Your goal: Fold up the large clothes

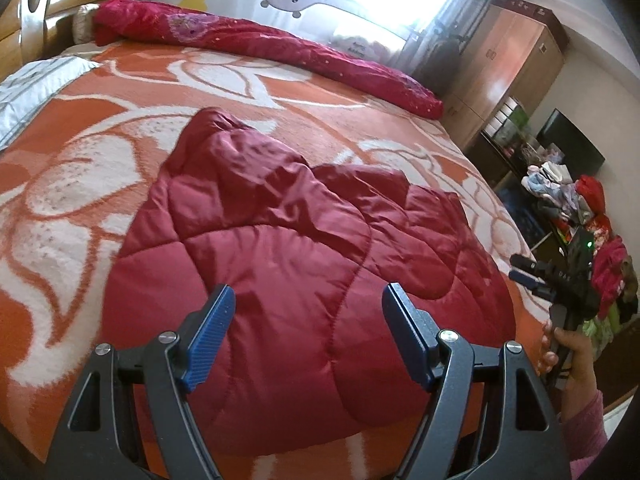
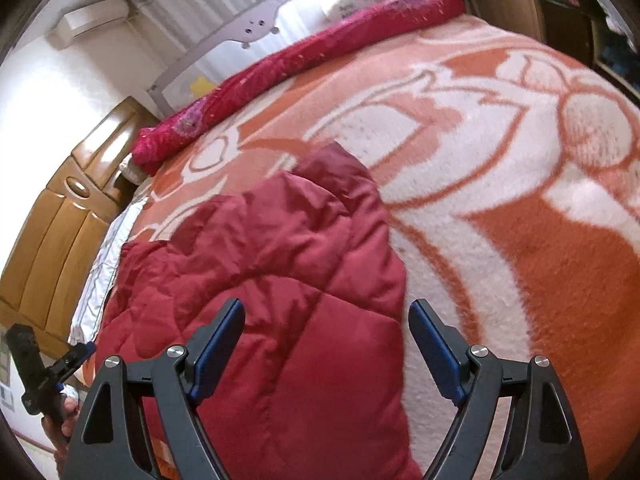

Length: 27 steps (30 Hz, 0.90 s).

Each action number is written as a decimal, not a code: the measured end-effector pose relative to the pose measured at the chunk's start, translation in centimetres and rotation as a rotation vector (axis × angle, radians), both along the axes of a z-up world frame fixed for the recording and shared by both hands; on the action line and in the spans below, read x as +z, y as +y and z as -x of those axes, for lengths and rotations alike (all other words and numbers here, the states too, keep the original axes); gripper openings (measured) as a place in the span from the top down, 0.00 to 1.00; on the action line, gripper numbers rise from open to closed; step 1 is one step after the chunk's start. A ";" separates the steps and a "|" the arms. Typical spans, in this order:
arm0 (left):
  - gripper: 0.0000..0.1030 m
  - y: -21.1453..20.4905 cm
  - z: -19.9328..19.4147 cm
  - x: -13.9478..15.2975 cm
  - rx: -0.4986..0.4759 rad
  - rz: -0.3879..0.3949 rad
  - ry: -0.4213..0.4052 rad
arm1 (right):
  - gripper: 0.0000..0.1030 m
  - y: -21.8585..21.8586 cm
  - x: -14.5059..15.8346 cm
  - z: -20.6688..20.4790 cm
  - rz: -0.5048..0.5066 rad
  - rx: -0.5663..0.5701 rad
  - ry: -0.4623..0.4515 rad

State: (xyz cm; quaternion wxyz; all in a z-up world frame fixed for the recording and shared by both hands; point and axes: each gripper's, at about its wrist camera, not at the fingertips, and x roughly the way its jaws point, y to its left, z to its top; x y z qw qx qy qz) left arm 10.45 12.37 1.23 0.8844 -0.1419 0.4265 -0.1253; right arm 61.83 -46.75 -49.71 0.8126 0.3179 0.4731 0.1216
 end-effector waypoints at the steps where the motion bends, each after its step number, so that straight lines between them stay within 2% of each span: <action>1: 0.26 -0.2 0.0 0.0 -0.004 0.001 0.002 | 0.17 0.4 0.4 0.0 0.003 0.009 -0.009; 17: 0.26 -2.2 -0.8 -1.7 -0.033 -0.051 0.046 | 0.17 7.6 1.6 -0.9 0.067 0.195 -0.061; 23: 0.26 -3.4 -2.0 -2.0 -0.058 -0.098 0.055 | 0.17 10.1 0.9 -2.2 0.096 0.251 -0.046; 27: 0.26 -3.8 -3.5 -3.3 -0.072 -0.130 0.090 | 0.16 11.5 -0.3 -3.3 0.160 0.279 -0.030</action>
